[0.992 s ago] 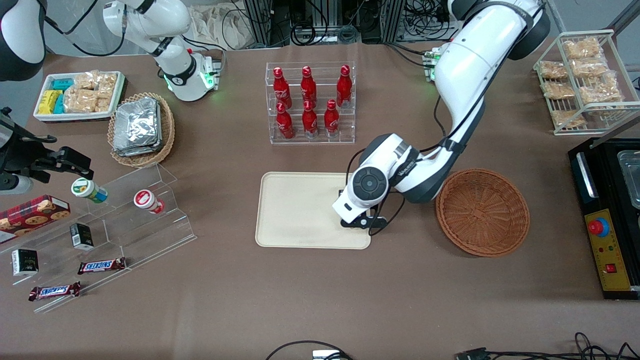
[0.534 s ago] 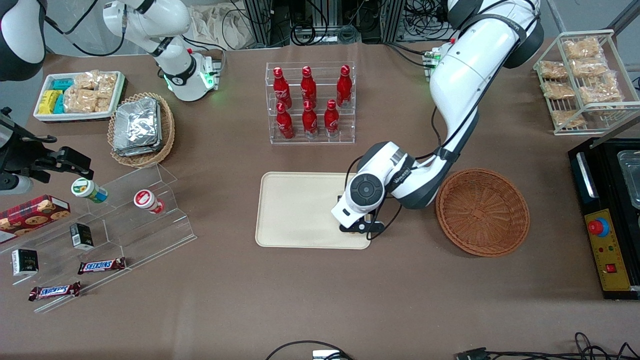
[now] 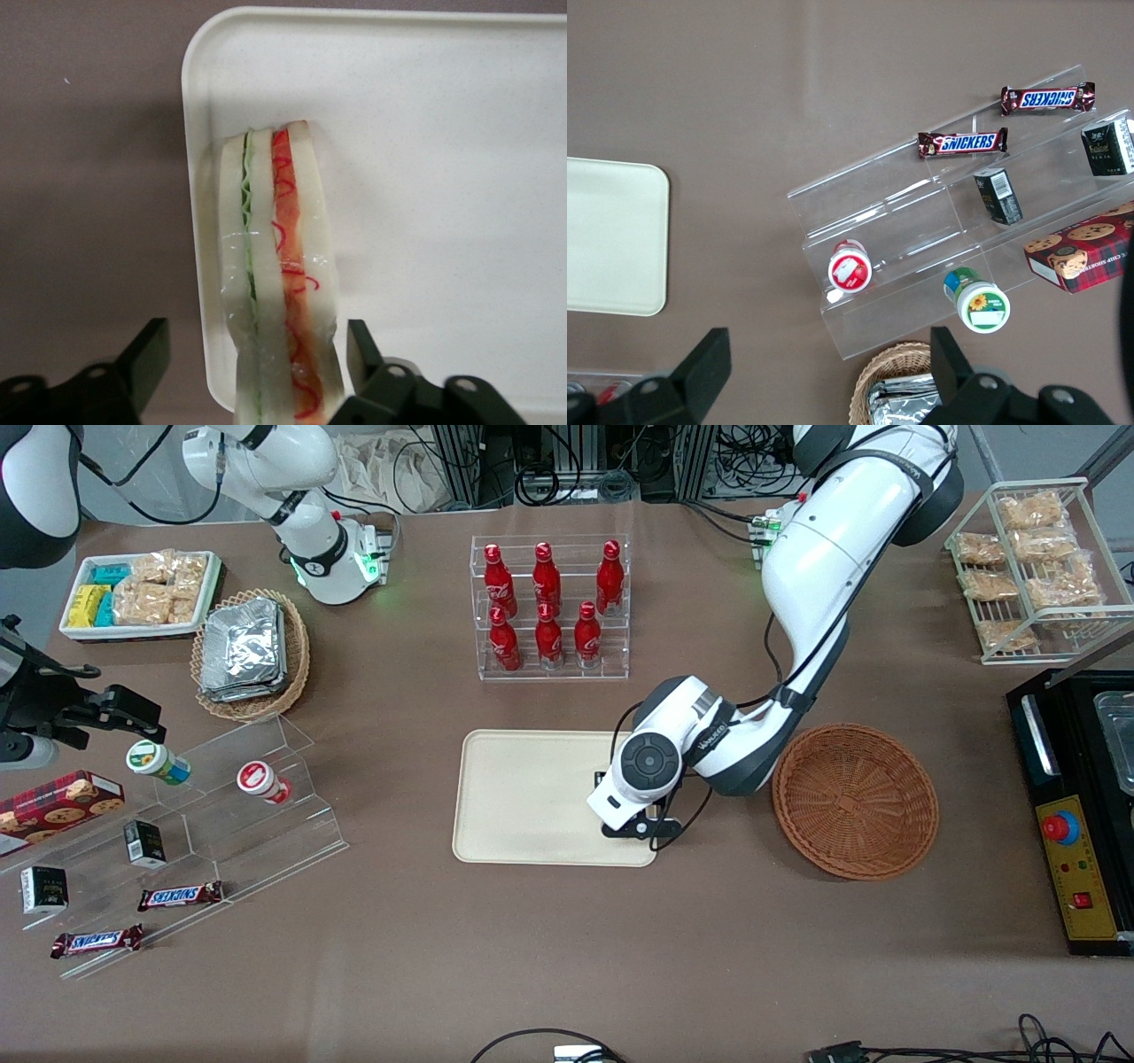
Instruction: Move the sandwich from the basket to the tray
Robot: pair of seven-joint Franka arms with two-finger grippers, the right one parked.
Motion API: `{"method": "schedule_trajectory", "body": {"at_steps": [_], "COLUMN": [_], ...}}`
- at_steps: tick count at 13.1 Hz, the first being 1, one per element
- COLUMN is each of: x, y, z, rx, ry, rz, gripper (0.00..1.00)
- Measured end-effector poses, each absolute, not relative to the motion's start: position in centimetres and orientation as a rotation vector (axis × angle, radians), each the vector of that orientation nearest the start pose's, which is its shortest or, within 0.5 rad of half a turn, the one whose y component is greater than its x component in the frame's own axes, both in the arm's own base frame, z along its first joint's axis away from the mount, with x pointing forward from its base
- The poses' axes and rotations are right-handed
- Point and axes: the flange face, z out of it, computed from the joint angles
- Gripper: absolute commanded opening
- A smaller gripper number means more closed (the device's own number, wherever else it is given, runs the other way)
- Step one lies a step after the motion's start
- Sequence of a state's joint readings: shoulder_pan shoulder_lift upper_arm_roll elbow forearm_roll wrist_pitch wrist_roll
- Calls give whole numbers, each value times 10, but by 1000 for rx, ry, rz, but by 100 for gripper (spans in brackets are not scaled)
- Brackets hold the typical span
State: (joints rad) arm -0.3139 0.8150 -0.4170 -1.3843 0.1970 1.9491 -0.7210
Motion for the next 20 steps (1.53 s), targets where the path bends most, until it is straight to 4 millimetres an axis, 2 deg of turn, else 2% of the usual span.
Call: {"method": "schedule_trajectory", "body": {"at_steps": [7, 9, 11, 14, 16, 20], "x": [576, 580, 586, 588, 575, 531], "y": [-419, -419, -418, -407, -388, -344], "z": [241, 252, 276, 332, 366, 425], "rx": [-3106, -3112, -3122, -3117, -3089, -3025], "ry": [-1, -72, -158, -198, -213, -240], "rz": [341, 315, 255, 144, 90, -12], "gripper": [100, 100, 100, 100, 100, 100]}}
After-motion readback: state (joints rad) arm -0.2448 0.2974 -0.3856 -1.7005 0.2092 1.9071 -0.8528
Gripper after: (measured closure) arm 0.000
